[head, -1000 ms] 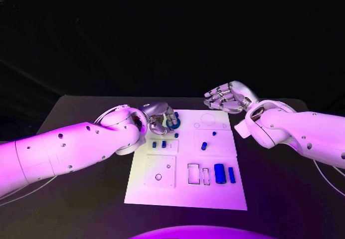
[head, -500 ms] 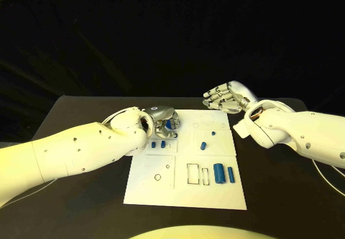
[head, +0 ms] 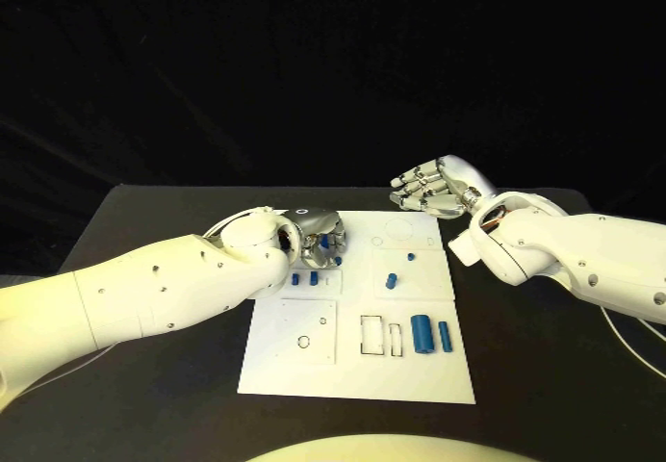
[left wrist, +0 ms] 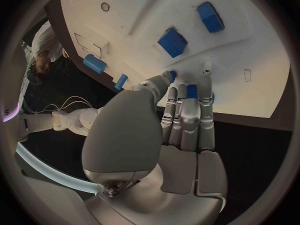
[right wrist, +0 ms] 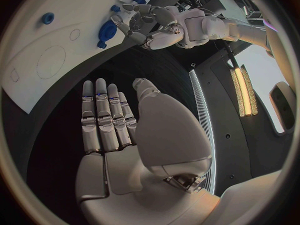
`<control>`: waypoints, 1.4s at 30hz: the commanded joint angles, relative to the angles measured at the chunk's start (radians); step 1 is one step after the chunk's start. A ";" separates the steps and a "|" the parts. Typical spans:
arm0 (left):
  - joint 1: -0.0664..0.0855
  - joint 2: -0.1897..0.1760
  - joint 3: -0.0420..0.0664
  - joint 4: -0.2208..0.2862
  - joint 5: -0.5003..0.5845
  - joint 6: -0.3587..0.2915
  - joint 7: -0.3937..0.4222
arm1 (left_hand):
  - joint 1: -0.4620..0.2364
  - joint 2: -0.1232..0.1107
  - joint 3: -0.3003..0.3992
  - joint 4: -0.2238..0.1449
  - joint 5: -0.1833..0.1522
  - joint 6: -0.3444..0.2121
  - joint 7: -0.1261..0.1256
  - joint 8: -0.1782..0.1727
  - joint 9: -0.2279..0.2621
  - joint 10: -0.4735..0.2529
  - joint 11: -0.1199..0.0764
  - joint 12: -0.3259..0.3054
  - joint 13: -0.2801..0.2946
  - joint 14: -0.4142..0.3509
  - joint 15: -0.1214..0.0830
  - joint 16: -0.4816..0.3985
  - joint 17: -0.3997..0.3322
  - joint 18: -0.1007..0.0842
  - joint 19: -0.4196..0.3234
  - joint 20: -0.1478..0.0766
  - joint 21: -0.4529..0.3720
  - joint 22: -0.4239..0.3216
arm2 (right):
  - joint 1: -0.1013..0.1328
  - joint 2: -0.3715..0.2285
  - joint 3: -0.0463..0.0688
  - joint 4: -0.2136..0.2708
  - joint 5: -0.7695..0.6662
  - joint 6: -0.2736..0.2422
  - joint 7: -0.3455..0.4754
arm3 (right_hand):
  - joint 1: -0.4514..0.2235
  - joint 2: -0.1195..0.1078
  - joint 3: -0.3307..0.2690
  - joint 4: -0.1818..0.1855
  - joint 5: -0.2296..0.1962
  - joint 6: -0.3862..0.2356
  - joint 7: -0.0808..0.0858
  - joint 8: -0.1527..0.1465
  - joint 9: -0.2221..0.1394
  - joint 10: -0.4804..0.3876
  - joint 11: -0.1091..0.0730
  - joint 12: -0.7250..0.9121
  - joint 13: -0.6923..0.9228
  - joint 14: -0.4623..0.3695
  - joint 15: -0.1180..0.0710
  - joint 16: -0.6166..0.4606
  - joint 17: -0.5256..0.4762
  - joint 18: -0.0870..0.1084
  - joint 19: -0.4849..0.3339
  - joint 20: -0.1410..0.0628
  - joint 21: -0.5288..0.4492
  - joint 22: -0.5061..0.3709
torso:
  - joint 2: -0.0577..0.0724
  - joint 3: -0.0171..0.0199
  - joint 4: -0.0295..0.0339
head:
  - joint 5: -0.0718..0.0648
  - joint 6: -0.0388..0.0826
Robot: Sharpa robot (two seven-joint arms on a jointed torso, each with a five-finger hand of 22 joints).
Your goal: Assemble the parts on the task board
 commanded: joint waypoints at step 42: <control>-0.008 0.037 0.000 -0.043 0.028 0.076 -0.001 | -0.014 0.055 0.043 -0.017 0.000 0.089 -0.004 -0.056 -0.038 0.113 -0.016 -0.076 -0.040 0.043 -0.014 0.060 0.031 -0.009 0.064 -0.006 0.091 0.116 | 0.000 0.006 0.001 0.003 -0.006 0.016 0.011 | -0.009 -0.003 0.009 -0.003 0.005 -0.001 0.004 -0.002 0.000 -0.006 -0.003 0.005 -0.001 -0.001 0.003 -0.003 -0.002 0.012 0.005 0.006 -0.005 -0.004 | -0.001 0.0011 0.0016 | -0.006 -0.007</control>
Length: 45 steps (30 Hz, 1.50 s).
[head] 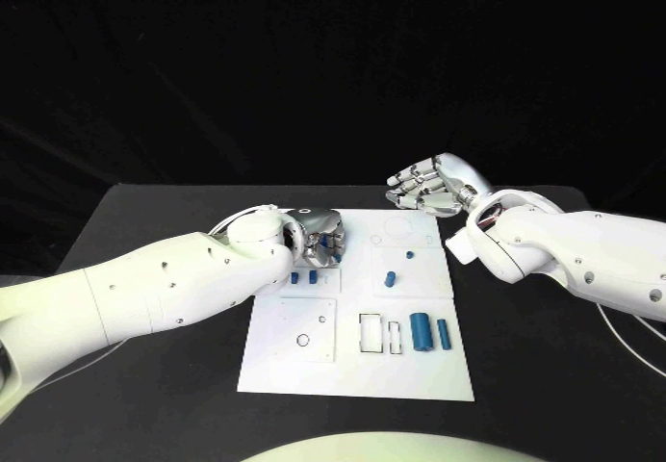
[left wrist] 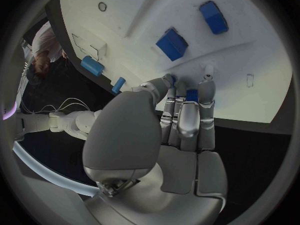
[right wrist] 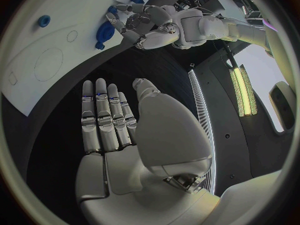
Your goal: Assemble the parts on the task board
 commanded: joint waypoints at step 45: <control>0.001 -0.166 0.054 0.136 0.088 -0.021 -0.016 | -0.006 0.006 0.025 -0.038 0.000 0.061 0.005 -0.044 -0.016 0.076 -0.002 -0.092 -0.010 0.020 -0.005 0.014 -0.009 -0.015 0.029 -0.002 0.033 0.038 | -0.003 0.000 0.000 -0.012 -0.004 0.012 0.012 | -0.009 -0.003 0.006 0.000 0.005 -0.001 0.004 -0.002 0.000 -0.006 -0.003 0.005 -0.001 -0.001 0.003 -0.003 -0.001 0.012 0.002 0.003 -0.005 -0.001 | -0.001 -0.0011 0.0005 | 0.003 0.008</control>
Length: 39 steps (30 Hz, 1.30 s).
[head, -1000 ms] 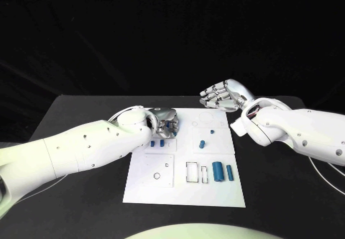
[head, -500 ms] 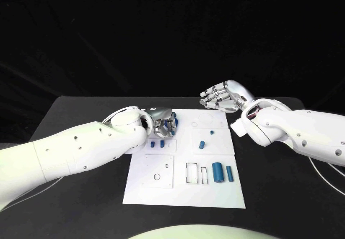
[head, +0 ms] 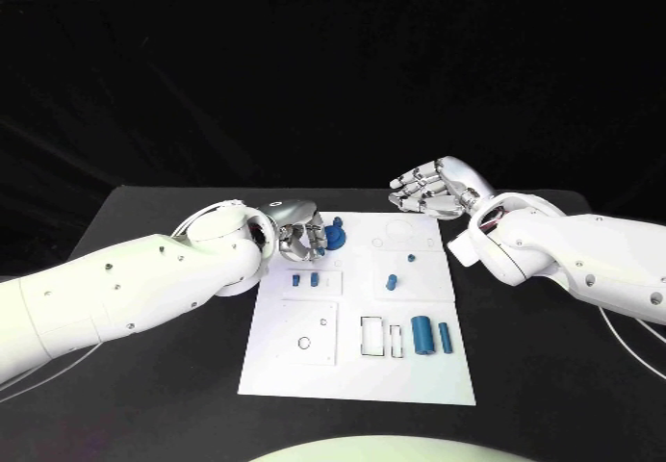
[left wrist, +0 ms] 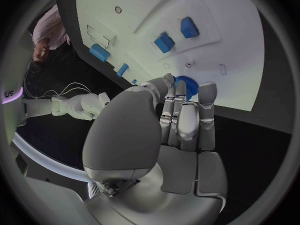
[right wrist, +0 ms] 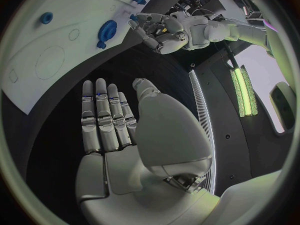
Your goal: Assemble the parts on the task board
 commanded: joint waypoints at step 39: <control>-0.003 0.017 -0.012 -0.060 0.016 0.075 -0.027 | -0.016 -0.007 -0.003 -0.003 0.000 0.010 -0.002 -0.013 -0.003 0.013 0.002 -0.015 0.000 0.000 0.004 -0.009 -0.016 -0.014 0.000 0.002 0.003 -0.005 | -0.005 -0.001 0.000 0.004 -0.005 0.010 0.011 | -0.010 -0.003 0.011 -0.001 0.005 0.002 0.002 0.000 0.000 -0.005 -0.004 0.007 -0.001 0.000 0.002 -0.003 -0.003 0.012 0.004 0.002 -0.007 -0.004 | 0.002 0.0007 -0.0019 | 0.002 -0.002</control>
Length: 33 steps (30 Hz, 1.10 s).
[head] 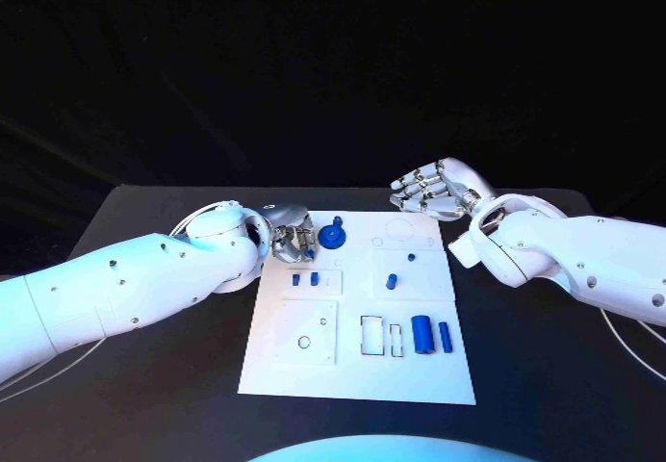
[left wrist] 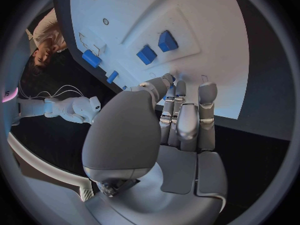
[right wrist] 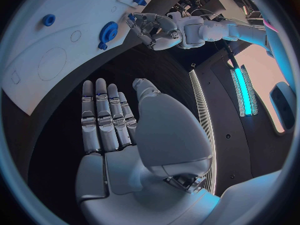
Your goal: Assemble the parts on the task board
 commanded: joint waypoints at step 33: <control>-0.001 -0.002 -0.002 0.006 -0.003 0.044 -0.022 | -0.022 -0.015 -0.009 0.003 0.000 -0.004 0.009 -0.034 -0.014 0.004 0.009 -0.041 -0.003 -0.007 0.009 -0.009 -0.017 -0.012 -0.013 0.006 -0.006 -0.016 | 0.000 0.000 0.000 0.000 -0.005 0.009 0.010 | -0.010 -0.003 0.005 -0.001 0.005 0.002 0.002 0.000 0.000 -0.005 -0.004 0.004 -0.001 0.000 0.002 -0.003 -0.001 0.012 0.004 0.002 -0.007 -0.001 | 0.000 0.0001 0.0007 | -0.002 -0.004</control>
